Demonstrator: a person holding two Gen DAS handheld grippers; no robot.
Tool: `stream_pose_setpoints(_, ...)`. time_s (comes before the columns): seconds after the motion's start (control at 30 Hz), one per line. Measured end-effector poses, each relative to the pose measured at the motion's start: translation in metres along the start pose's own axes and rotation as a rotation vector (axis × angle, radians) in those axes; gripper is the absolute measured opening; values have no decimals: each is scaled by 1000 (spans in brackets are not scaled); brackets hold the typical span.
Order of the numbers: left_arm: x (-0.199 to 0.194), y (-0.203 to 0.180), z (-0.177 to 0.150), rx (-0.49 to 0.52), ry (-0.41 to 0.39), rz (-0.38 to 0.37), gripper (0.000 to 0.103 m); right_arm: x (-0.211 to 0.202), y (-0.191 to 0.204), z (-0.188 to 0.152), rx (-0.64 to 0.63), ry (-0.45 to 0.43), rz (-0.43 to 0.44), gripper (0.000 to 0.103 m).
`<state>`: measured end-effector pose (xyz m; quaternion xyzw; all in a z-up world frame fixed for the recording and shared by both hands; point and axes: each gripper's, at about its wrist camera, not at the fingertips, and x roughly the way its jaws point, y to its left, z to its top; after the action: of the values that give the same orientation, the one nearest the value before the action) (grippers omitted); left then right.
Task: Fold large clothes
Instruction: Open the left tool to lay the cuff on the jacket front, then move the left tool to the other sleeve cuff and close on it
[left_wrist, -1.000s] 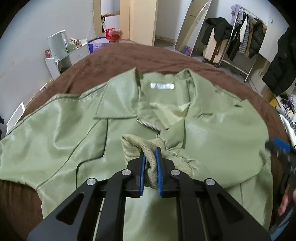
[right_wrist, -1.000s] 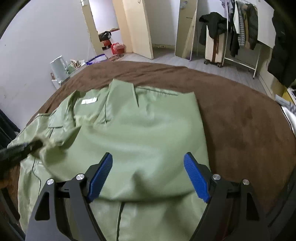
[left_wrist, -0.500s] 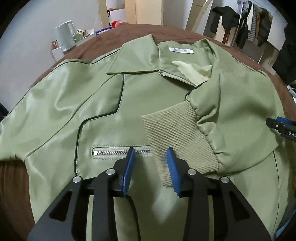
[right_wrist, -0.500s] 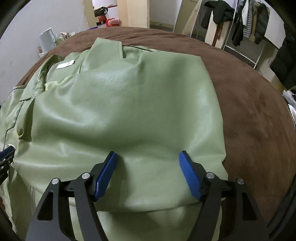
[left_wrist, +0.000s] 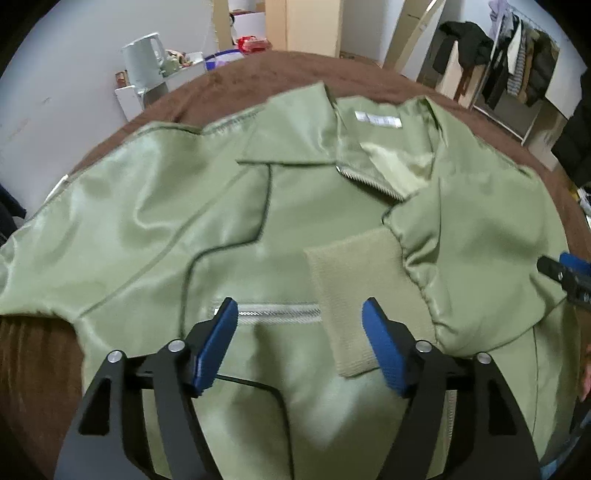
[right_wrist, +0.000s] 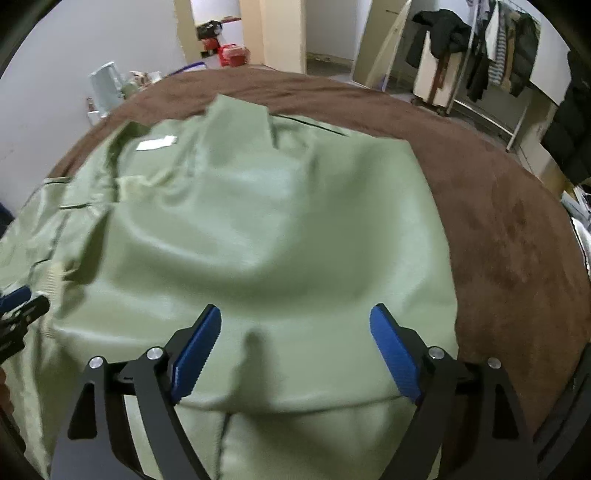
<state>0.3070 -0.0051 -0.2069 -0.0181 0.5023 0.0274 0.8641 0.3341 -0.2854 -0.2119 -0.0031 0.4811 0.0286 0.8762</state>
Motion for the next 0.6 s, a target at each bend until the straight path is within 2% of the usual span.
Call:
stream_pose_setpoints(0.03,-3,2,2,-1,-2,1,78,-5,4,0,-6,-3,6,87)
stream_pose_setpoints(0.17,-21,12,10,0,-28,17,86,-26,29,2,-40,-25,33,90)
stream_pose_setpoints(0.23,-28,21,13,-13,-34,23,92,-34,44,2,-60,-38,48,94)
stream_pose_setpoints(0.3,-34,39,14,-49,-46,33,93,-39,56,1,-76,-52,61,96)
stream_pose_setpoints(0.43,-40,82,8,-146,-85,85,95,-38,83,1,-100,-40,94,96)
stream_pose_setpoints(0.6,-35,159,-11,-302,-98,168,95,-32,110,1,-141,-34,117,96)
